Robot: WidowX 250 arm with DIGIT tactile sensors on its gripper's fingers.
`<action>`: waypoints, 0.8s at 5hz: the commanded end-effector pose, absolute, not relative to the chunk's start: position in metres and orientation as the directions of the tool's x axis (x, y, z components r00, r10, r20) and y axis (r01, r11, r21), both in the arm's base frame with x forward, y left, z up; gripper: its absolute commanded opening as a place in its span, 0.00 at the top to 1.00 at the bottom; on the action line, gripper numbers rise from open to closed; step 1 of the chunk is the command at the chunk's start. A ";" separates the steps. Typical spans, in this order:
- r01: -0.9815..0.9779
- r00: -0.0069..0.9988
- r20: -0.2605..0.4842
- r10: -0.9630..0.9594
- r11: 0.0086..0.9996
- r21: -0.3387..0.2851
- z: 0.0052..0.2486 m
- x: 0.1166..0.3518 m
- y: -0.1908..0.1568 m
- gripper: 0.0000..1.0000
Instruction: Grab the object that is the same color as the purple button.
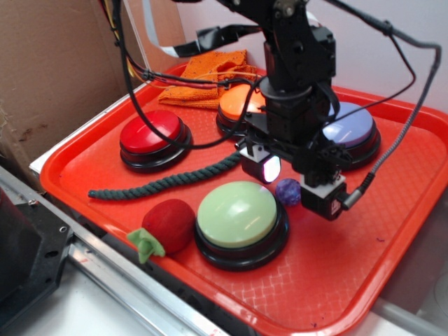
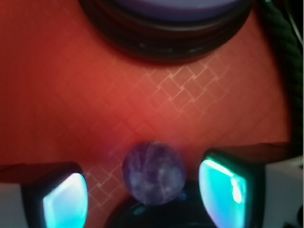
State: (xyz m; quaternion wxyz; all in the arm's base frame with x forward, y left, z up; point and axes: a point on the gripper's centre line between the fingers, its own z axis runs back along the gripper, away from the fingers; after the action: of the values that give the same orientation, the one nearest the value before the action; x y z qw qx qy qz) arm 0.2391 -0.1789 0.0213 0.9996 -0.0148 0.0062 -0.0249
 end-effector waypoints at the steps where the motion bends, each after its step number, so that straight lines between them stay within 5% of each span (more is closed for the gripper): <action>1: 0.010 1.000 -0.002 -0.010 0.999 -0.035 0.023 0.251 -0.181 0.23; 2: 0.004 1.000 0.000 -0.004 1.000 -0.030 0.023 0.251 -0.181 1.00; 4: 0.059 0.998 -0.039 -0.058 0.998 0.008 0.042 0.251 -0.174 1.00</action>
State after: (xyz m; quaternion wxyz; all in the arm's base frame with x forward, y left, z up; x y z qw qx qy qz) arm 0.2391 -0.1686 0.0200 0.9977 0.0259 0.0544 -0.0313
